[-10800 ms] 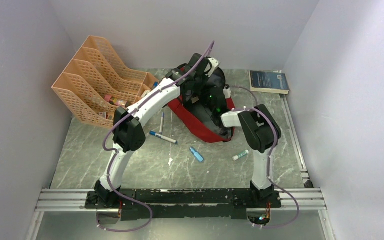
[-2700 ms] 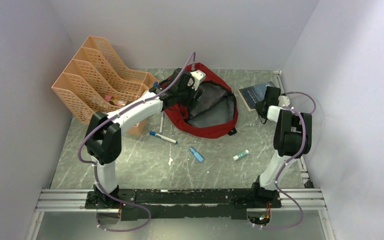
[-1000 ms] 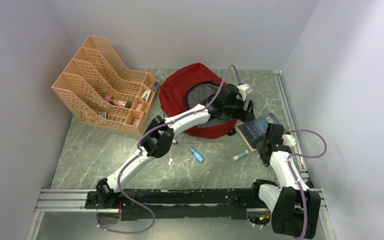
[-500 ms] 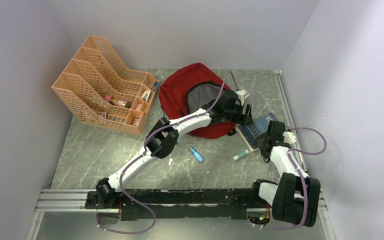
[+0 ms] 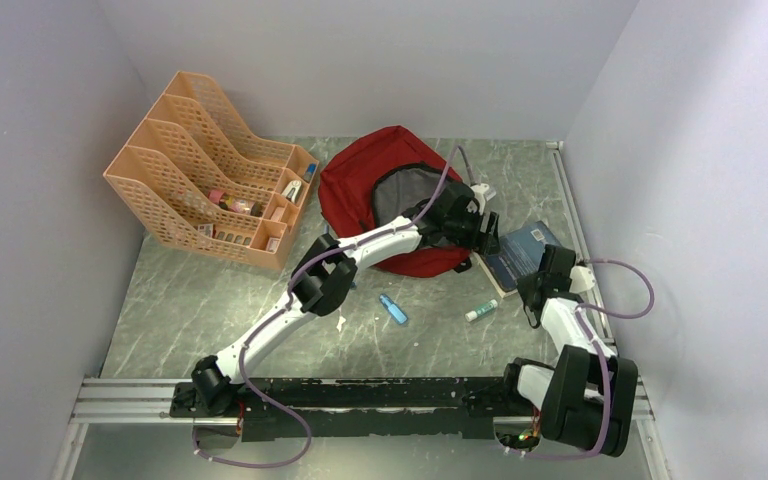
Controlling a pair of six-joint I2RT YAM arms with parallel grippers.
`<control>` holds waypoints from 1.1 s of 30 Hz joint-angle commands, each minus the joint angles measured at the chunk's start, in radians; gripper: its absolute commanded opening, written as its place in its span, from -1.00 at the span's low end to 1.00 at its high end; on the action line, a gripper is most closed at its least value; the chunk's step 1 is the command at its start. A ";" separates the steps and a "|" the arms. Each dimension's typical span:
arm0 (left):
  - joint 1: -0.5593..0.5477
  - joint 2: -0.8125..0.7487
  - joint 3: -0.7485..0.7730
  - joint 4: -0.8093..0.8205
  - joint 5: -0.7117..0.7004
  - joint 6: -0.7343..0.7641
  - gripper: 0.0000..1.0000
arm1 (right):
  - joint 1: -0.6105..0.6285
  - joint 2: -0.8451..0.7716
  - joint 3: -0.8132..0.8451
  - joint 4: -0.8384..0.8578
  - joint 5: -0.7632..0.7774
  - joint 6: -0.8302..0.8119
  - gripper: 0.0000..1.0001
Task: Pack the student bag
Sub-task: Move the book to the center of the board.
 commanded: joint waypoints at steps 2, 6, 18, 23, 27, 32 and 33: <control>-0.003 -0.005 -0.025 -0.094 0.065 -0.003 0.60 | -0.014 0.007 -0.036 -0.133 -0.003 -0.023 -1.00; -0.003 -0.009 -0.024 -0.112 0.074 -0.003 0.61 | -0.017 -0.003 -0.012 -0.211 0.007 -0.014 -1.00; -0.004 -0.021 -0.047 -0.172 0.103 0.020 0.62 | -0.024 -0.057 -0.014 -0.289 -0.007 0.029 -1.00; -0.009 -0.002 -0.056 -0.206 0.164 0.027 0.60 | -0.024 -0.003 -0.017 -0.242 -0.018 0.018 -1.00; -0.014 -0.005 -0.075 -0.244 0.185 0.042 0.60 | -0.027 0.023 -0.018 -0.212 -0.018 0.007 -1.00; -0.017 -0.007 -0.096 -0.233 0.271 0.015 0.56 | -0.028 0.058 -0.014 -0.157 -0.038 -0.020 -1.00; -0.018 -0.011 -0.104 -0.216 0.293 0.005 0.54 | -0.027 0.072 -0.012 -0.145 -0.047 -0.027 -1.00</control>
